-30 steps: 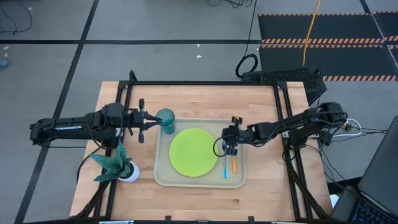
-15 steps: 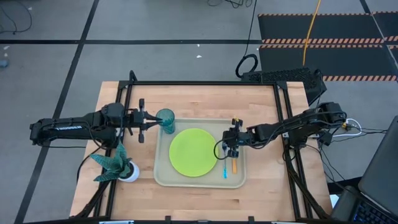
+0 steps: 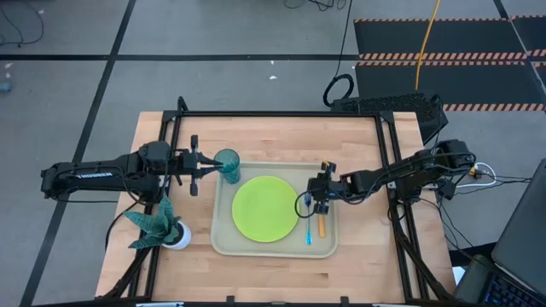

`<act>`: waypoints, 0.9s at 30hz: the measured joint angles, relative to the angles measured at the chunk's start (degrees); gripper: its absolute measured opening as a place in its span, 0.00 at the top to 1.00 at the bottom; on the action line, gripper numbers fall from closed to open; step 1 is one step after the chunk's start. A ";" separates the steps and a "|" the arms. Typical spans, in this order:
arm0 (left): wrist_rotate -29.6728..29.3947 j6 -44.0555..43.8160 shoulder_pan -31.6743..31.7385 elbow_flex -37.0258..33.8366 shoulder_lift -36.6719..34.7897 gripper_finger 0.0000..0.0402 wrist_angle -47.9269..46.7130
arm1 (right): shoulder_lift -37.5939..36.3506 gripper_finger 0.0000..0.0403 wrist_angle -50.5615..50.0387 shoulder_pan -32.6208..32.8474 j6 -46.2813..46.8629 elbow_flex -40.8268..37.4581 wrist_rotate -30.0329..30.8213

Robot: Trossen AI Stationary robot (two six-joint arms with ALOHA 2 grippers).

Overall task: Pick and place plate/cup/fork/spoon on tray
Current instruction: Adjust the iridescent fork on the gray serving tray

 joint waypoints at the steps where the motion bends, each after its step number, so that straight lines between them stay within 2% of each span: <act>1: 0.00 -0.02 0.00 0.00 0.00 0.90 -0.02 | 0.00 0.67 0.05 -0.01 -0.01 0.00 0.30; 9: 0.00 -0.13 0.00 0.00 -0.02 0.90 -0.04 | 0.00 0.67 3.27 0.01 -0.84 -0.04 0.95; 14: -0.01 -0.13 0.00 0.00 0.00 0.90 -0.07 | 0.00 0.67 3.45 0.01 -0.91 -0.04 -1.62; 27: -0.01 -0.04 0.02 0.00 0.00 0.90 -0.09 | 0.00 0.67 4.26 0.05 0.50 -0.04 -2.13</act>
